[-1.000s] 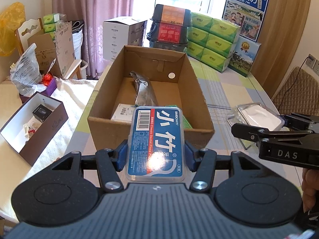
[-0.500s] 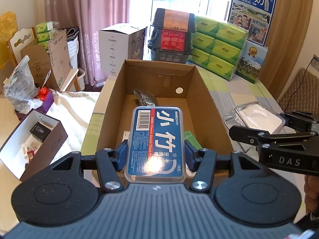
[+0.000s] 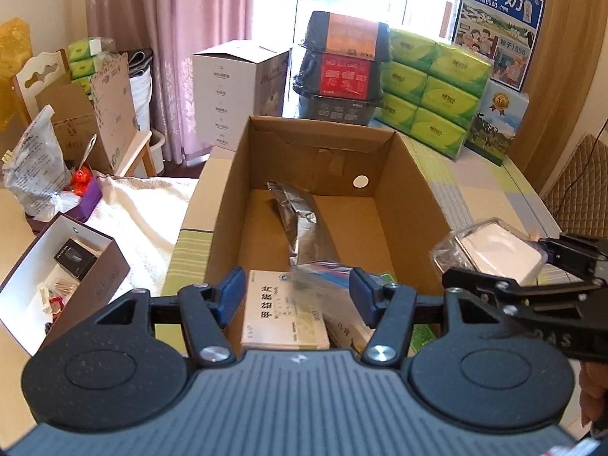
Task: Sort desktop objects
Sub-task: 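Open both tools to drop the toothpick box and clear box into the cardboard box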
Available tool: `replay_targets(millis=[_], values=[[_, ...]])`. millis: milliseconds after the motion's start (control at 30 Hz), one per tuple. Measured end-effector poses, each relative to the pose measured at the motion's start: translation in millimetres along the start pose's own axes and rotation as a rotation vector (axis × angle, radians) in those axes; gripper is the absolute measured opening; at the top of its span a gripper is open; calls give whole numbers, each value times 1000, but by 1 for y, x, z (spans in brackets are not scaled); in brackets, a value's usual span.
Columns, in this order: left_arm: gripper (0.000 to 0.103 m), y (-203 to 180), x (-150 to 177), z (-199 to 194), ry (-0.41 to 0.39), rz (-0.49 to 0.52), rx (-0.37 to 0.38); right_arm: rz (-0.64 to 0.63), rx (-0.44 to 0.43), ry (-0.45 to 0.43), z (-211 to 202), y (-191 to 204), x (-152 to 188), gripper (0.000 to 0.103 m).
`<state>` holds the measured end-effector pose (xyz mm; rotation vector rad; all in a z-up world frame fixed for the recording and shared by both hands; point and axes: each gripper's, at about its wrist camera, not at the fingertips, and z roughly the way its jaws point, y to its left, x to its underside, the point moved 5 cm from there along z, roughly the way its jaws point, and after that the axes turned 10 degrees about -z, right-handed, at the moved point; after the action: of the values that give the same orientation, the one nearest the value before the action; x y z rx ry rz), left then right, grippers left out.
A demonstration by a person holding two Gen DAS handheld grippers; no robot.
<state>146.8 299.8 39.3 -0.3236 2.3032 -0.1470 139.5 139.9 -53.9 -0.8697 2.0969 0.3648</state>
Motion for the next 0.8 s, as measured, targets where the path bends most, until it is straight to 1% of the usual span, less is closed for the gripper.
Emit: replay_targets(millis=[133,233,267,300,367,433,667,800], values=[[55,7,7,-9,-7,-13,-14,6,-18,-5,6,5,-4,63],[56,13,11,-15,-8,-36,-16,18,-37,-28,11,9,-11,64],[56,15,11,-17,-6,-44,-17,26,-48,-38,12,10,-14,66],[56,17,13,-19,-6,-47,-21,34,-64,-48,14,10,-17,73],[56,20,15,-23,-6,-49,-30,42,-77,-63,13,10,-22,77],[56,21,18,-26,-3,-51,-33,35,-70,-75,7,10,-23,79],[57,18,31,-37,7,-76,-35,106,-38,-61,-20,-6,-3,81],[61,10,43,-47,15,-82,-31,155,-15,-48,-43,-15,17,84]])
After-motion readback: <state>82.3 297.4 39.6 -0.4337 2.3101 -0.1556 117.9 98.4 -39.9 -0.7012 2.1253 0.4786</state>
